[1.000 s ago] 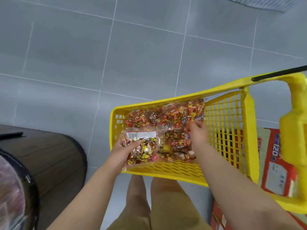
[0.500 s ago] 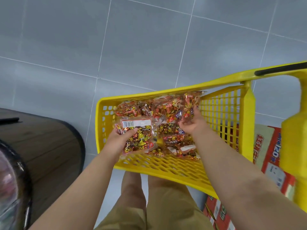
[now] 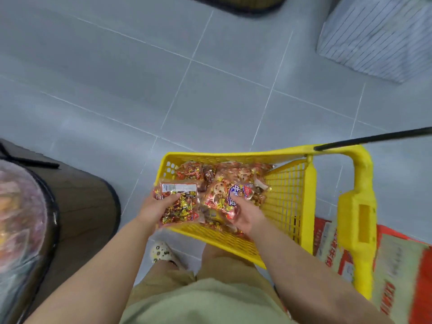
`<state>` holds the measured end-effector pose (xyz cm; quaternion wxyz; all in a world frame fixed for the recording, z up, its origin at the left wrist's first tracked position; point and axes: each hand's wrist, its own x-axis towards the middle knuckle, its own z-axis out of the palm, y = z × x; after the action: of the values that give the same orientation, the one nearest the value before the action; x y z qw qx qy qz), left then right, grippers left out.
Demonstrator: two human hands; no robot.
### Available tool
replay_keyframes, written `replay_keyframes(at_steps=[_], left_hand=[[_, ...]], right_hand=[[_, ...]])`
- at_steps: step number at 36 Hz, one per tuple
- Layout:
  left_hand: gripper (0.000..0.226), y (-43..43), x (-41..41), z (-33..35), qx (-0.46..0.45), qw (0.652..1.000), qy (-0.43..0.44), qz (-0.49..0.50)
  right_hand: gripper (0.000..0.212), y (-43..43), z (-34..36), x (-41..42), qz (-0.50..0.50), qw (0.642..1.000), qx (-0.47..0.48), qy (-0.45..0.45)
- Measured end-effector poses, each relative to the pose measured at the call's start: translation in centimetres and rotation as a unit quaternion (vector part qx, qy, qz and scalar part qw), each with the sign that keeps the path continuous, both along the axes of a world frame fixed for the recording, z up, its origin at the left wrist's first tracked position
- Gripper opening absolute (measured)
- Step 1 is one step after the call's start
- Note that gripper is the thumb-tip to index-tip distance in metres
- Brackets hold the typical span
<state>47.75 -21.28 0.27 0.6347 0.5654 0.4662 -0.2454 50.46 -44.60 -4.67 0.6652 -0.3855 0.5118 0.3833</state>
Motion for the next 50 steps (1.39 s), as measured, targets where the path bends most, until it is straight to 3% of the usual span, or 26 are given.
replay_keyframes(at_steps=[3,5,11,14,21,28,32,37,45,50], left_hand=[[0.024,1.5,-2.6,1.8,0.01,0.999,-0.001,0.052],[0.02,2.7,-4.8,2.8,0.023,0.995,-0.005,0.094],[0.025,6.9,-13.0,4.6,-0.008,0.976,-0.012,0.216],[0.025,9.2,-17.9,4.7,-0.01,0.965,-0.02,0.263],[0.03,15.3,-32.1,3.6,-0.036,0.916,-0.051,0.396],[0.037,19.0,-47.0,3.7,0.011,0.867,-0.026,0.498],[0.032,19.4,-52.7,4.2,0.022,0.815,-0.016,0.579],[0.038,20.1,-56.7,4.8,0.027,0.775,0.0,0.632],[0.031,25.9,-57.8,5.5,0.052,0.713,-0.042,0.698],[0.034,32.2,-57.5,7.3,0.102,0.682,-0.09,0.718]], right_hand=[[0.065,2.1,1.1,0.1,0.076,0.997,-0.009,-0.023],[0.067,3.8,2.0,-0.2,0.134,0.99,-0.029,-0.039],[0.02,10.1,3.8,-3.0,0.318,0.94,-0.068,-0.098],[0.033,13.8,4.6,-6.0,0.377,0.913,-0.07,-0.136],[0.021,21.9,5.7,-15.7,0.439,0.88,-0.043,-0.174],[0.016,30.0,4.2,-24.8,0.494,0.852,-0.048,-0.168],[0.015,34.5,4.5,-28.6,0.571,0.803,-0.023,-0.167],[0.019,41.0,5.0,-31.6,0.654,0.727,-0.001,-0.207],[0.018,51.9,7.5,-33.6,0.71,0.657,0.048,-0.248],[0.047,59.2,9.5,-33.2,0.75,0.587,0.075,-0.296]])
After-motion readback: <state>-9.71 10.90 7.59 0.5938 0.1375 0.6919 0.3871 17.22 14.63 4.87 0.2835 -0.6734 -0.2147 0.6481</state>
